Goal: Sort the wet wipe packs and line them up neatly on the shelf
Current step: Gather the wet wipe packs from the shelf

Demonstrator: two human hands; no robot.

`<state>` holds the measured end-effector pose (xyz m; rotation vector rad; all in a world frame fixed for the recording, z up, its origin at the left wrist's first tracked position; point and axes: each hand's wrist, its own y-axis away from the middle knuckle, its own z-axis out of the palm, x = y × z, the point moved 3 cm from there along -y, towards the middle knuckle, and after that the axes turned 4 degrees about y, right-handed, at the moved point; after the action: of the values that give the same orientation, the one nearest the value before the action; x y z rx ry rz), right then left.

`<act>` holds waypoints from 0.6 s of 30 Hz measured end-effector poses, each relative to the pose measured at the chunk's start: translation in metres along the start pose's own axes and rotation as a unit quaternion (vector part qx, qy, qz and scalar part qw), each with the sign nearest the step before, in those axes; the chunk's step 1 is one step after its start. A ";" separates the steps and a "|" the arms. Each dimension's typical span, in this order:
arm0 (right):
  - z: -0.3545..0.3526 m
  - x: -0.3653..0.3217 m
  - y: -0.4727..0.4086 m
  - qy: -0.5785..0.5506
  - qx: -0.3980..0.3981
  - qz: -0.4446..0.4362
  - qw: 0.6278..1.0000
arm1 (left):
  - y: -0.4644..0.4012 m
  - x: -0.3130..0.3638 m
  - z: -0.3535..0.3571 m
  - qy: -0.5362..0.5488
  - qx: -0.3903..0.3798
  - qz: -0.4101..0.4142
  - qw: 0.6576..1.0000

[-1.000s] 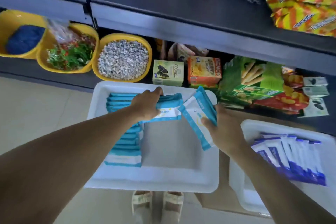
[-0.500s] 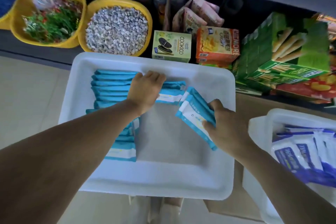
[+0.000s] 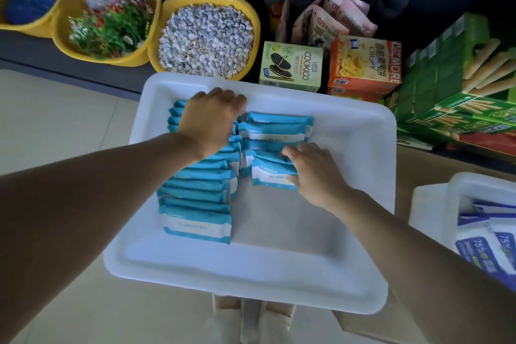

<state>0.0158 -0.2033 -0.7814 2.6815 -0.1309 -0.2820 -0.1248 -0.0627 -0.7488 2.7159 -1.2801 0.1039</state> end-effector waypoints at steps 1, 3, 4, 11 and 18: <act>0.004 -0.003 -0.005 0.002 0.000 0.001 1.000 | 0.002 0.001 0.000 0.010 -0.004 -0.004 1.000; 0.010 -0.007 -0.013 0.014 0.006 0.010 1.000 | 0.005 0.003 -0.001 0.024 -0.014 -0.013 1.000; 0.012 -0.008 -0.016 0.022 0.018 0.018 0.999 | 0.006 0.004 0.000 0.028 -0.021 -0.017 0.999; 0.025 -0.020 -0.020 0.105 0.085 0.069 0.988 | 0.010 0.007 -0.001 0.066 -0.048 -0.048 0.995; 0.038 -0.014 -0.016 0.118 0.088 0.049 0.988 | 0.009 0.010 -0.002 0.082 -0.072 -0.060 0.992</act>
<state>-0.0050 -0.2023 -0.8194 2.8462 -0.2242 0.0828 -0.1253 -0.0762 -0.7450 2.5938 -1.0368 0.2090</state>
